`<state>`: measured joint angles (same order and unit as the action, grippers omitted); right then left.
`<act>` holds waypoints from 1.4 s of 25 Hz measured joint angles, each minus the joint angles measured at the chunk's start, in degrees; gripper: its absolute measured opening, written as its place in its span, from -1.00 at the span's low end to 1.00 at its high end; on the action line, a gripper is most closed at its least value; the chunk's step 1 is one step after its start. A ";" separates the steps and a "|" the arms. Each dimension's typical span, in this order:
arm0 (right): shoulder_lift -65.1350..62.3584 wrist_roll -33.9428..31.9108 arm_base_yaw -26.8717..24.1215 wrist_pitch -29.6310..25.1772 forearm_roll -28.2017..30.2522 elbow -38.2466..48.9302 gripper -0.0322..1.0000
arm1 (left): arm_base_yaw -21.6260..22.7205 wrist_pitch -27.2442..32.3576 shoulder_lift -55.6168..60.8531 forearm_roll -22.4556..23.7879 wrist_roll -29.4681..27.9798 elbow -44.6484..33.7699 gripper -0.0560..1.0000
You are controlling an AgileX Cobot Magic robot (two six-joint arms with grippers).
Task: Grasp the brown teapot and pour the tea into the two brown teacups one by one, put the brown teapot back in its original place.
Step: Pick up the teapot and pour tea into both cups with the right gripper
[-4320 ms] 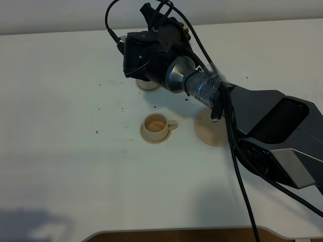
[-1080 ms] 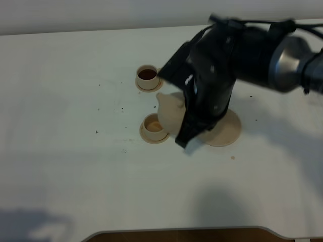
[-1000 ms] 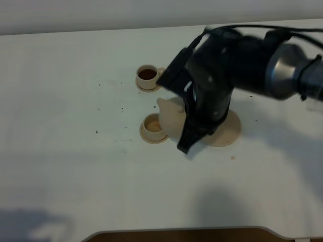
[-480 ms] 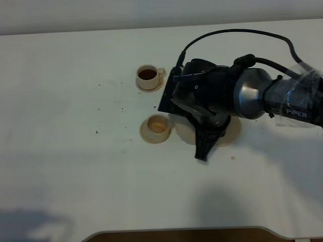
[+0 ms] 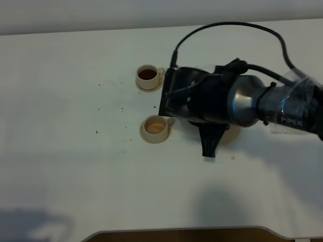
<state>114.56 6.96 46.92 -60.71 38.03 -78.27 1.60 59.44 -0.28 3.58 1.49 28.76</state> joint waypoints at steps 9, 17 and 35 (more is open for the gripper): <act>1.76 1.20 2.54 -4.59 6.85 -0.72 -0.71 | 0.00 0.00 0.00 0.06 0.00 0.00 -0.20; 5.34 2.38 3.84 -8.03 8.23 -5.45 -0.71 | 0.00 0.00 0.00 0.06 0.00 0.00 -0.20; 8.19 4.15 8.00 -8.61 13.99 -7.58 -0.71 | 0.00 0.00 0.00 0.06 0.05 0.00 -0.20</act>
<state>122.75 11.11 54.91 -69.33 52.03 -85.86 1.60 59.44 -0.28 3.65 1.54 28.76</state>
